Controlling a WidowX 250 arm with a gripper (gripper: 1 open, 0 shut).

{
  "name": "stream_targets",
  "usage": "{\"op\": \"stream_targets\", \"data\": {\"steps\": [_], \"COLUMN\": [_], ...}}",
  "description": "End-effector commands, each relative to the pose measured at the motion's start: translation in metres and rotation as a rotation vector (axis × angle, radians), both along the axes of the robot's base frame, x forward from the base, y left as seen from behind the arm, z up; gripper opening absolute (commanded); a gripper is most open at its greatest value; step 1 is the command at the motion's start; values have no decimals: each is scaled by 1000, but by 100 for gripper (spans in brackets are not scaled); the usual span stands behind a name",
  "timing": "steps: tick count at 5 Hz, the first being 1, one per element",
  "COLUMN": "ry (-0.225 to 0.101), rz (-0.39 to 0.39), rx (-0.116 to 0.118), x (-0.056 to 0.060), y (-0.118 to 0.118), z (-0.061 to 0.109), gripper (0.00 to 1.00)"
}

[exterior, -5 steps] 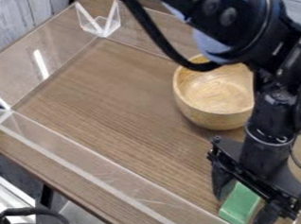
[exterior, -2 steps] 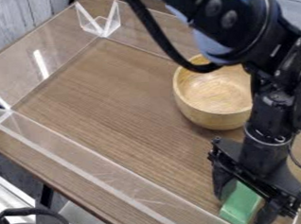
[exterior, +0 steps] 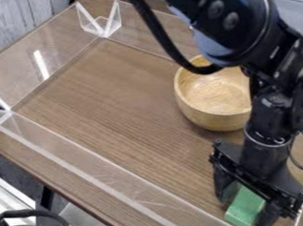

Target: Put the green block in the brown bowl

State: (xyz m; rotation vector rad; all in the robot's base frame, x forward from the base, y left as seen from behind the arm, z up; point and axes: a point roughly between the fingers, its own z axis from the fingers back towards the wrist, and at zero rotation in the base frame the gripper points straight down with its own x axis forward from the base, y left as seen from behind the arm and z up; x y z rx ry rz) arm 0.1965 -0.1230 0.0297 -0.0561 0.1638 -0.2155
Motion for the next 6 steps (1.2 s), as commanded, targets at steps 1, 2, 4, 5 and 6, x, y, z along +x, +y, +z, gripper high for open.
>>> {"op": "stream_targets", "data": {"steps": [1,2,4,5,6], "ry": [-28,-28,-50,-61,-88], "rz": [9,12,8,3,4], "rx": [-23,-29,-55,-68,-73], "x": [7,8,7,7,9], "y": [0,1,4,6,8], "z": [5,3,5,7,20], "gripper": [100,0,0,0,0]}}
